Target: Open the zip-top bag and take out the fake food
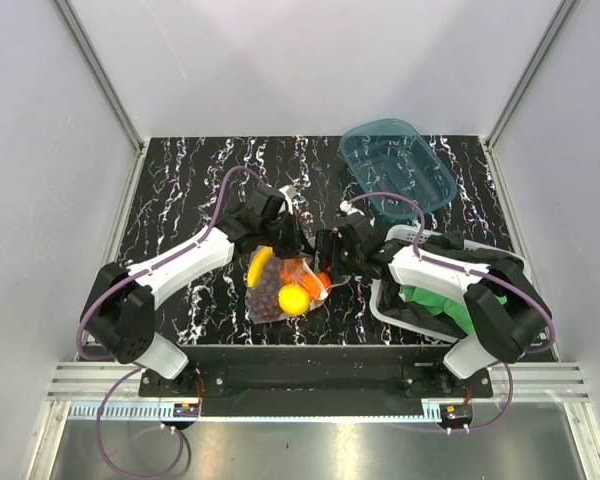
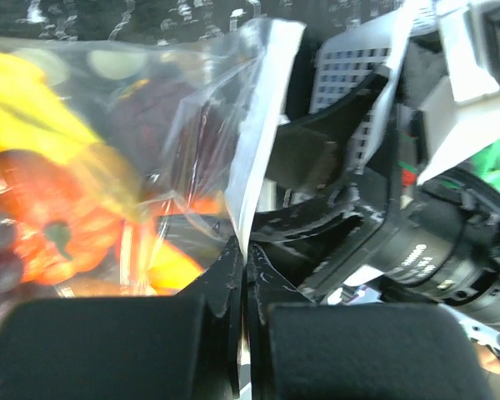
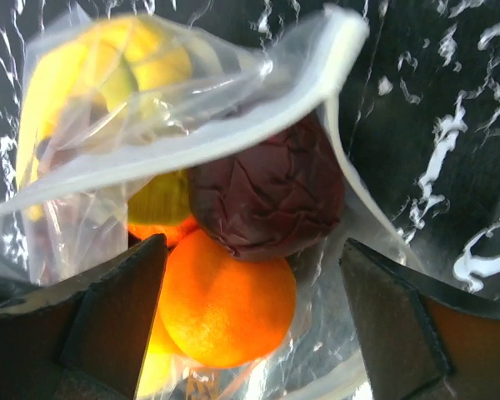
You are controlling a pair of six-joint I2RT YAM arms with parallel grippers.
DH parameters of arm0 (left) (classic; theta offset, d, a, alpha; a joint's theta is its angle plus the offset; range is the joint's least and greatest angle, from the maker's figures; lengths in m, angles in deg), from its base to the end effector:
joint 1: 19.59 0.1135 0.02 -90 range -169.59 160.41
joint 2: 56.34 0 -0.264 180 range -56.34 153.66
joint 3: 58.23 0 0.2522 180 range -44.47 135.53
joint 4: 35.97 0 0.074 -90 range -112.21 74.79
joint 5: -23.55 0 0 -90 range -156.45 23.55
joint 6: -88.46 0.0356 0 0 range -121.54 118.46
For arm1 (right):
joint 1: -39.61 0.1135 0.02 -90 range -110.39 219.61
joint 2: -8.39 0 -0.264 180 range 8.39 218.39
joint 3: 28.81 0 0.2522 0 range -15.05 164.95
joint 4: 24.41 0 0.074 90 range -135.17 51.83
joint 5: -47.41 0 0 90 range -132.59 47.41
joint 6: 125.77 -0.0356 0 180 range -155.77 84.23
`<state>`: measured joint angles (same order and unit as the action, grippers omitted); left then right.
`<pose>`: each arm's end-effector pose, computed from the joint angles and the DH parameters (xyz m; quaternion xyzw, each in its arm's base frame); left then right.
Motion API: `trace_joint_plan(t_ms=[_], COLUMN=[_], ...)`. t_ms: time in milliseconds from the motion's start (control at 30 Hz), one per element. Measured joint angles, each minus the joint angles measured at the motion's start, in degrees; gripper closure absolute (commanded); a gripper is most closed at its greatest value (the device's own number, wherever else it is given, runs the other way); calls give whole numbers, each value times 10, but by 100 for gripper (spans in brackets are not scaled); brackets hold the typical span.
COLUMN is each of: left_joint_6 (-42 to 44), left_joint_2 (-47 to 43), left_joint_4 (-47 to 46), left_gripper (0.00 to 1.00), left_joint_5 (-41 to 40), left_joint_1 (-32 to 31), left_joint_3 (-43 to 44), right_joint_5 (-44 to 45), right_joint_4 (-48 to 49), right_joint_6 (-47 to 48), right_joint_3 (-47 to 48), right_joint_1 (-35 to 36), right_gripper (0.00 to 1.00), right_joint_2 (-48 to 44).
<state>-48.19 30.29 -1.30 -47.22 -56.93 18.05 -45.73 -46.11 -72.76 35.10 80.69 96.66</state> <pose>0.2542 -0.2087 0.2556 -0.0102 0.9131 -0.3670 0.1770 0.2383 0.2103 0.1945 -0.0433 0.9261 0.2553 0.2745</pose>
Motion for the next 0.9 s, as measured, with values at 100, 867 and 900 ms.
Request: trace_joint_plan(t_ms=[100,867,900], left_joint_6=[-4,12,14], left_joint_2=[-2,9,9], left_joint_4=[-17,-9,-8], left_gripper=[100,100,100], left_joint_5=[0,-55,-56], left_joint_1=[-5,-9,-9], left_joint_3=[0,2,5], right_joint_5=[5,-14,-15], right_joint_4=[29,169,173], right_joint_6=[-4,85,90], right_joint_3=[-5,1,4], right_joint_1=[0,0,1], right_gripper=[16,59,60], right_joint_2=[0,79,79])
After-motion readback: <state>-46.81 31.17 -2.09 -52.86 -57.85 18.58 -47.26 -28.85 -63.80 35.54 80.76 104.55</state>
